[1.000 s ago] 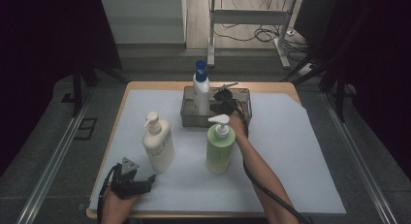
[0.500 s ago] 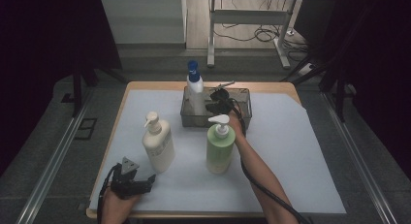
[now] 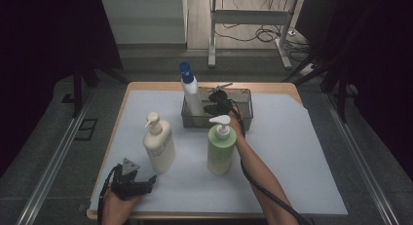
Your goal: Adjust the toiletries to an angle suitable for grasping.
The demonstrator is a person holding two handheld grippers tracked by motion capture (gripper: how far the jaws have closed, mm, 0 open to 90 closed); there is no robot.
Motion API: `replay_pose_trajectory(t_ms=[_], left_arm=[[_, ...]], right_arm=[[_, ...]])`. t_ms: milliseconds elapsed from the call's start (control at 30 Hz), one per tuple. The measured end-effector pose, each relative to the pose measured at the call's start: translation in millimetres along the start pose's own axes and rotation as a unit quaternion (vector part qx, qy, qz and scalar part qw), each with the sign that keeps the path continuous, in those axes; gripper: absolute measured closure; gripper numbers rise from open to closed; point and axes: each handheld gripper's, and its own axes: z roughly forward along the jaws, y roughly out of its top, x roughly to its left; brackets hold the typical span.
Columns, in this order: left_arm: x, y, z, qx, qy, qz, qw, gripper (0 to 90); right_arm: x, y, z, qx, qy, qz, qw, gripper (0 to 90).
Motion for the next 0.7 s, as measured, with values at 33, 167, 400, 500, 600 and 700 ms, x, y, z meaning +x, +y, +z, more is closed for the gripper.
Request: replay_pose_trajectory(t_ms=[33, 167, 400, 500, 600, 700], left_arm=[[0.0, 0.0, 0.0, 0.000, 0.000, 0.000, 1.0000, 12.2], [0.0, 0.0, 0.0, 0.000, 0.000, 0.000, 1.0000, 12.2], [0.0, 0.0, 0.0, 0.000, 0.000, 0.000, 1.0000, 12.2], [0.0, 0.0, 0.0, 0.000, 0.000, 0.000, 1.0000, 12.2], [0.0, 0.0, 0.0, 0.000, 0.000, 0.000, 1.0000, 12.2], [0.0, 0.0, 0.0, 0.000, 0.000, 0.000, 1.0000, 12.2]], right_arm=[[-0.2, 0.0, 0.1, 0.001, 0.001, 0.000, 1.0000, 86.8], [0.0, 0.3, 0.4, 0.004, 0.000, 0.000, 1.0000, 86.8], [0.3, 1.3, 2.1, 0.014, -0.001, -0.006, 0.9999, 86.7], [0.1, 1.7, 2.6, 0.019, -0.002, -0.009, 0.9998, 86.2], [-0.3, 1.9, 3.4, 0.028, -0.006, -0.012, 0.9995, 86.3], [-1.8, 1.8, 4.0, 0.037, -0.012, -0.016, 0.9991, 87.3]])
